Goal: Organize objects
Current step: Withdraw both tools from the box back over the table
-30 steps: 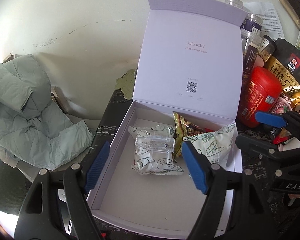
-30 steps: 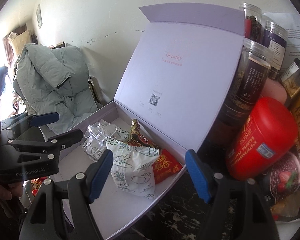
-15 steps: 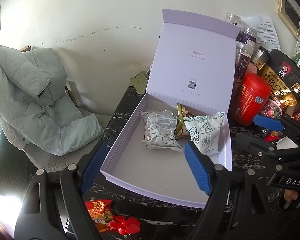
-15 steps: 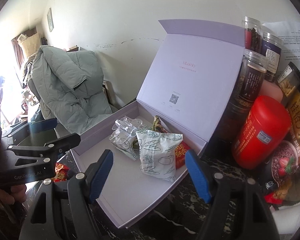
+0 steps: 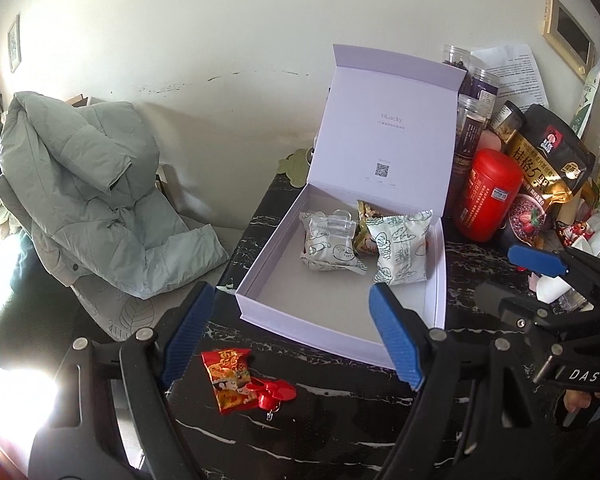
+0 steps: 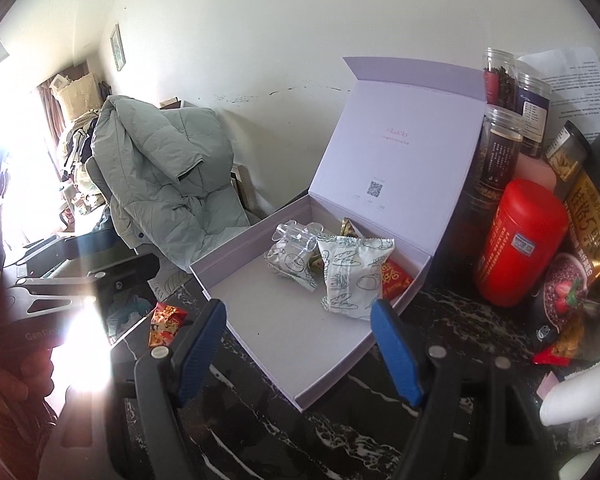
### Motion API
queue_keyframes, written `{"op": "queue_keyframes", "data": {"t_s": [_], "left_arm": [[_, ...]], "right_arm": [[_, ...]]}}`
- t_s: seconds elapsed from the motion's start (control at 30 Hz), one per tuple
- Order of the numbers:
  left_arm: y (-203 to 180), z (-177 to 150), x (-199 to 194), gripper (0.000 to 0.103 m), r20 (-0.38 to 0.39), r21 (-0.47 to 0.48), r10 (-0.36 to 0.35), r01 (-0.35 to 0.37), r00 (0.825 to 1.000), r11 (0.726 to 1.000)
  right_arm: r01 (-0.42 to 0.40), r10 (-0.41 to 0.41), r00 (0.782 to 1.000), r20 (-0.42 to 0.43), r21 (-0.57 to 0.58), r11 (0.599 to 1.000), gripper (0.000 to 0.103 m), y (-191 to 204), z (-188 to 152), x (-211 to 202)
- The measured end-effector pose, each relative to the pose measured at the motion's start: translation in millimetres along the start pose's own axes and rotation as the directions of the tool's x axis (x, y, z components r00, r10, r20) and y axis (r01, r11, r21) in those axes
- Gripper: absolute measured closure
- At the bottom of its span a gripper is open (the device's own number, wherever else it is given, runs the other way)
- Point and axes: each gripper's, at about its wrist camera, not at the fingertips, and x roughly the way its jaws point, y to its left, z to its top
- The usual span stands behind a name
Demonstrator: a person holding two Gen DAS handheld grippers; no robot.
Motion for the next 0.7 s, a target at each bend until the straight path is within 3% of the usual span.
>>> {"op": "queue_keyframes", "data": {"t_s": [0.3, 0.7], "left_arm": [[3.4, -22.0, -33.9, 0.024, 0.01, 0.001, 0.017, -0.017, 1.0, 1.0], [17.4, -61.9, -58.5, 0.023, -0.017, -0.008, 0.041, -0.041, 0.999, 0.999]], "right_arm": [[-0.003, 0.003, 1.0, 0.015, -0.027, 1.0, 0.026, 23.7, -18.7, -30.4], [-0.032, 0.032, 0.999, -0.013, -0.057, 0.998, 0.025, 56.7, -44.8, -39.1]]}}
